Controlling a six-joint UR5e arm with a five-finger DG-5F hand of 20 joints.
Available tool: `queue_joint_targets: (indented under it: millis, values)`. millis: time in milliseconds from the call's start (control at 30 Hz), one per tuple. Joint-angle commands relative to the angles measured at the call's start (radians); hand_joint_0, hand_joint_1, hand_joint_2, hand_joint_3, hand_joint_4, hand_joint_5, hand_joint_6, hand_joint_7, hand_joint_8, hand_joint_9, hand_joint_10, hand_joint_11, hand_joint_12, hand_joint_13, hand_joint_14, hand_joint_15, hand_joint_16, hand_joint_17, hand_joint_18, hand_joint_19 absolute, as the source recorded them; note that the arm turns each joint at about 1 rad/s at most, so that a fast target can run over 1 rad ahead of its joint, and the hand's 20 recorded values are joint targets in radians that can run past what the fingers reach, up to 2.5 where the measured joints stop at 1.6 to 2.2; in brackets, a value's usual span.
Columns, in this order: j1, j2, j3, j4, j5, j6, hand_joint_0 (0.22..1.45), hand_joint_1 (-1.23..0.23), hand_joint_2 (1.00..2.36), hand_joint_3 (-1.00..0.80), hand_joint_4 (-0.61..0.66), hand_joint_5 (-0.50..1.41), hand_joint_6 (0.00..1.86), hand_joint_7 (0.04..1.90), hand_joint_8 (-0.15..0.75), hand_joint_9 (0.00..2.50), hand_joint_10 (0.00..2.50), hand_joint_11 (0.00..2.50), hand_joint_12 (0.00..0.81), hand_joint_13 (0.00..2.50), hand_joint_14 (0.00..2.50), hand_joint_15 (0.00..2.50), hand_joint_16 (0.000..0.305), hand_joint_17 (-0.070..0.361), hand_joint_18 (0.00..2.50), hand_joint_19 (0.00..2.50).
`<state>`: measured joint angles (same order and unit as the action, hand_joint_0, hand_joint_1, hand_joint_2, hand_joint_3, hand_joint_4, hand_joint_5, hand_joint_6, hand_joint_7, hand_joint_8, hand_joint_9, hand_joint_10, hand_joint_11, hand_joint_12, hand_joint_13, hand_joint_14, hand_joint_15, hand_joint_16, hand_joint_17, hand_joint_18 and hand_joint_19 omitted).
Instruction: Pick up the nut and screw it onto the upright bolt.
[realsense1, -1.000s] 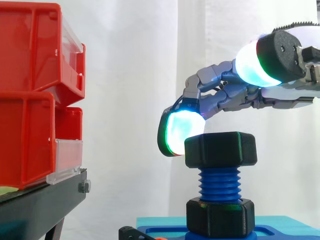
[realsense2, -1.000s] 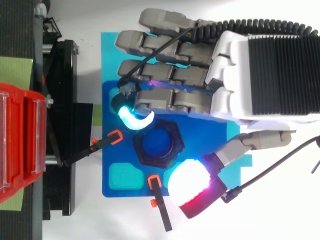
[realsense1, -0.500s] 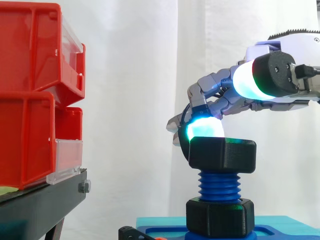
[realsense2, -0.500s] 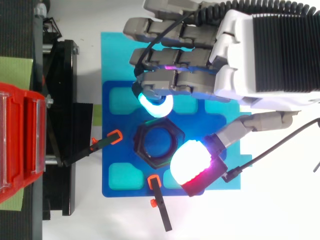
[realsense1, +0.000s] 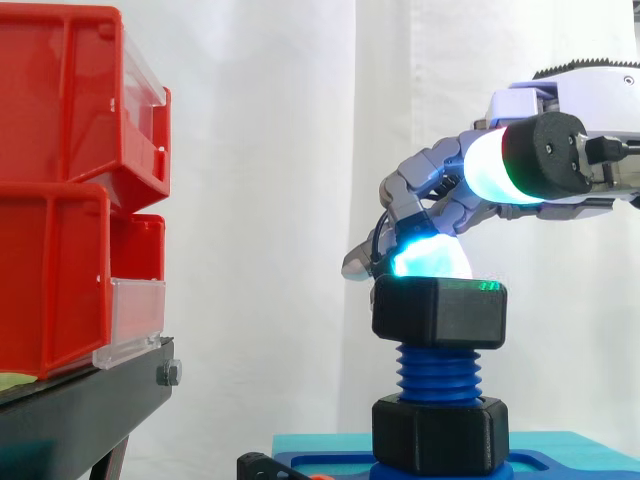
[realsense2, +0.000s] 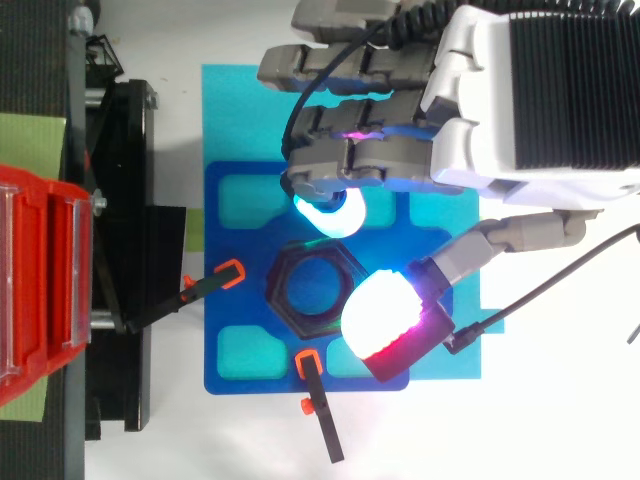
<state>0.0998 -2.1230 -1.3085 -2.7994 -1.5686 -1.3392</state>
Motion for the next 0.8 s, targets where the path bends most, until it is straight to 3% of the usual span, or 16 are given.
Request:
queue_joint_targets:
  millis: [0,133,300,533,767]
  values:
    - [0.000,0.000,0.000,0.006,-0.007,0.000,0.49,-0.23,1.00,-0.50,0.22,-0.02,0.50,1.18,0.273,0.81,0.00,0.00,0.308,0.46,0.00,0.00,0.043,0.097,0.25,0.00]
    - [-0.006,0.000,0.000,0.032,-0.022,-0.006,0.48,-0.21,1.00,-0.50,0.27,-0.08,0.50,0.99,0.273,0.73,0.00,0.00,0.327,0.40,0.00,0.00,0.047,0.106,0.19,0.00]
    - [-0.012,0.000,0.002,0.055,-0.041,-0.017,0.47,-0.20,1.00,-0.50,0.24,-0.12,0.50,0.85,0.268,0.67,0.00,0.00,0.339,0.36,0.00,0.00,0.051,0.115,0.15,0.00]
    - [-0.012,0.000,0.002,0.057,-0.041,-0.018,0.47,-0.18,1.00,-0.50,0.20,-0.16,0.50,0.69,0.248,0.53,0.00,0.00,0.348,0.26,0.00,0.00,0.055,0.125,0.05,0.00]
    - [0.006,-0.002,0.002,0.066,-0.037,-0.017,0.45,-0.09,1.00,-0.50,0.12,-0.21,0.50,0.57,0.192,0.15,0.00,0.00,0.367,0.00,0.00,0.00,0.063,0.143,0.00,0.00]
